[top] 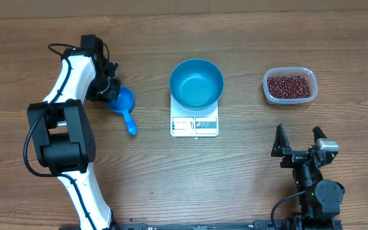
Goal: Scoop item into bowl and weigh 150g on scale
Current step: 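Lift the blue scoop with the left gripper over the bowl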
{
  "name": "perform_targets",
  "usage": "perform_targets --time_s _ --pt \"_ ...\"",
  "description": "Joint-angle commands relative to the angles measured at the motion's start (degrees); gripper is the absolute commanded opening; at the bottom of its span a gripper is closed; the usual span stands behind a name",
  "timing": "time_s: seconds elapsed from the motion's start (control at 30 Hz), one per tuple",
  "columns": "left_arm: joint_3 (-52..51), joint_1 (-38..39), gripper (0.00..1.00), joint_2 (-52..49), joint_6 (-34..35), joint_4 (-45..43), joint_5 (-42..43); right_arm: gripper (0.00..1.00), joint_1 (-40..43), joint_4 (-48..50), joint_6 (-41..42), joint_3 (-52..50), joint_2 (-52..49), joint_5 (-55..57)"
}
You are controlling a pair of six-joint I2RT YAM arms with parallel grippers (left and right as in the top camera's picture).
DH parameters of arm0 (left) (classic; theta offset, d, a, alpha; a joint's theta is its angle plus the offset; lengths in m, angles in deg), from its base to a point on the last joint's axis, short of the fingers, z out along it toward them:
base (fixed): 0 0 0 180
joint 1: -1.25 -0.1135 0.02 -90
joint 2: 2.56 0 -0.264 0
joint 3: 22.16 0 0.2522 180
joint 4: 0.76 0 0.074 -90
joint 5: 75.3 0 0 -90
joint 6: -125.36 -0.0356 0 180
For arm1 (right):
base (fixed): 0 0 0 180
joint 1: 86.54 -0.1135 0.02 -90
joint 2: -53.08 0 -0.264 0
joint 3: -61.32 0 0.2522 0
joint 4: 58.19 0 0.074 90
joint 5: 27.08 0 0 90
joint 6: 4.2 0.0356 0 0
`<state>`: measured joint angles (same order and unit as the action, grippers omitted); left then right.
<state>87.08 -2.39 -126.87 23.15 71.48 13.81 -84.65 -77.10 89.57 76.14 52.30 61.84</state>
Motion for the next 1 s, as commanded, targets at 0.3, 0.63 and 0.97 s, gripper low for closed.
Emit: perform_targets --time_s 0.3,0.63,0.97 --pt "6.3 0.5 0.04 -0.3 0.5 4.5 0.5 1.0 0.2 0.3 -0.8 -0.6 0.6 -0.1" --pt "24.9 2.6 0.04 -0.3 9.5 9.0 1.1 1.0 0.2 0.3 -0.8 -0.6 0.6 -0.1" --pt "29.4 7.0 0.04 -0.3 18.4 8.3 15.8 1.0 0.2 0.3 -0.8 -0.6 0.6 -0.1"
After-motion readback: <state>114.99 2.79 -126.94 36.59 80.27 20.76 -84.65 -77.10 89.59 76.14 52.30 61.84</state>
